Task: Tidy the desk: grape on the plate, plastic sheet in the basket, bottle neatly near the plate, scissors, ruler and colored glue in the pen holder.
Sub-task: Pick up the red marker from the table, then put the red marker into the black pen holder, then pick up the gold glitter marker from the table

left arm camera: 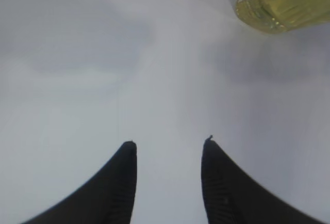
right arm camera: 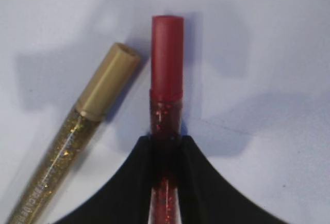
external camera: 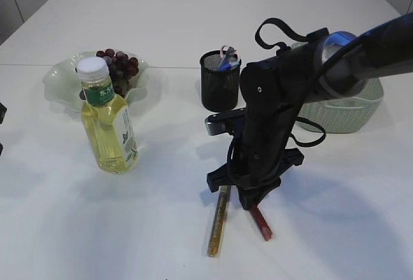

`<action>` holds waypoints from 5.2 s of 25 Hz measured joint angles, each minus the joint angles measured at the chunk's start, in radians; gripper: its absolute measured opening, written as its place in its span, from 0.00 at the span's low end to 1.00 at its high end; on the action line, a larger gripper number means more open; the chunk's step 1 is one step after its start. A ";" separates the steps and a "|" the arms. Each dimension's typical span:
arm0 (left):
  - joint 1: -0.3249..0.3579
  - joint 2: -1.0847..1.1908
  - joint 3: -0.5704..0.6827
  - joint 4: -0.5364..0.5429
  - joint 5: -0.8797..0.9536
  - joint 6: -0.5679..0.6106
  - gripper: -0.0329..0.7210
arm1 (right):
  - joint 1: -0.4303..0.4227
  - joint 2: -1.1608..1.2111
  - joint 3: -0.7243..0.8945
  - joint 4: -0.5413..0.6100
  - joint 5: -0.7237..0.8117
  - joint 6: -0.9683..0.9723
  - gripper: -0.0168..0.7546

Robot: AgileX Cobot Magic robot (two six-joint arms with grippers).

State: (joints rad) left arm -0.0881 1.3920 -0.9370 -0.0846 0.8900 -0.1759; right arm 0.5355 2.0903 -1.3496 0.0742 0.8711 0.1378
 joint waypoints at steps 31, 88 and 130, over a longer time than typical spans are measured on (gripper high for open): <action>0.000 0.000 0.000 0.000 0.011 0.000 0.45 | -0.287 -0.248 0.002 0.995 -0.015 -0.868 0.12; 0.000 0.000 0.000 0.045 0.042 0.000 0.45 | -0.340 0.171 -0.402 1.713 -0.289 -2.083 0.36; 0.000 0.000 0.000 0.046 -0.004 0.000 0.38 | 0.036 -0.195 -0.198 0.052 0.186 0.189 0.38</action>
State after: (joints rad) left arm -0.0881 1.3920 -0.9370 -0.0387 0.8860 -0.1759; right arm 0.5717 1.8957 -1.5474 0.1260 1.0570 0.3273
